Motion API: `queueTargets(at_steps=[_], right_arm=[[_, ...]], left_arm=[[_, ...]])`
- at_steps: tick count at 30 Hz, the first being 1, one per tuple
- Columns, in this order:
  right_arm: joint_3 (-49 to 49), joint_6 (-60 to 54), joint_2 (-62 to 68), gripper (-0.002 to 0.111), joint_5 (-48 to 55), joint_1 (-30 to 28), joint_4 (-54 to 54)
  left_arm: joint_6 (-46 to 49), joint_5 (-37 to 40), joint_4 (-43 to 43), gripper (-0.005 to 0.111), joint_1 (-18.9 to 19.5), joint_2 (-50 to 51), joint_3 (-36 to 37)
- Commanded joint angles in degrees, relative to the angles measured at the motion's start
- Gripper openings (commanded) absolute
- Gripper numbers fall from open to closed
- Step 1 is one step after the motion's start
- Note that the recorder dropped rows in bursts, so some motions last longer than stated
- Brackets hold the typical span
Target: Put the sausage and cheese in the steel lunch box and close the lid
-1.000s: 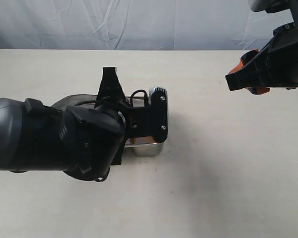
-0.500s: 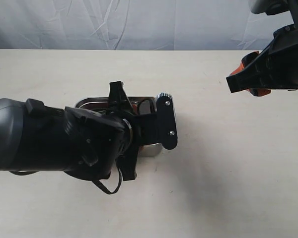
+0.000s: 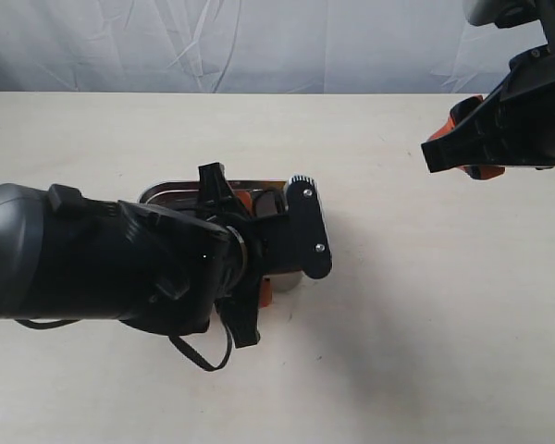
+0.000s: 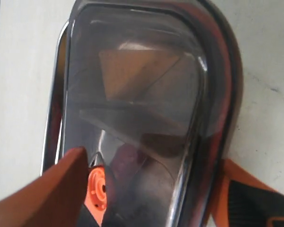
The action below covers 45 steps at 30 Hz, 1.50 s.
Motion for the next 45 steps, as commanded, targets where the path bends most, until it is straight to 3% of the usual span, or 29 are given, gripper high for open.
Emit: queueTargets(at_steps=[1,26,32,35,38,45], right_arm=[[-0.1,0.1,-0.3,0.05,0.2,-0.2,-0.5],[-0.1,0.1,-0.3,0.05,0.5,-0.2,0.0],[1.2,0.0,0.1,0.049,2.8,-0.2,11.1],[4.4,-1.9,1.5,0.034,2.3,-0.2,17.3],[8.6,-1.9,3.3,0.0,-2.2,-0.2,21.7],[11.6,-9.6,9.4,0.0,-8.3,-0.2,33.8]], left_arm=[[-0.7,2.0,-0.9,0.07,-0.4,-0.1,0.1],[-0.7,8.2,-5.0,0.07,-2.0,-0.1,0.1],[-0.7,8.3,-3.1,0.07,-2.0,-0.1,0.1],[-0.8,8.3,-2.7,0.07,-2.0,-0.1,0.1],[-0.8,8.3,-2.7,0.07,-2.0,-0.1,0.1],[-0.8,8.2,-2.4,0.07,-2.0,-0.1,0.1]])
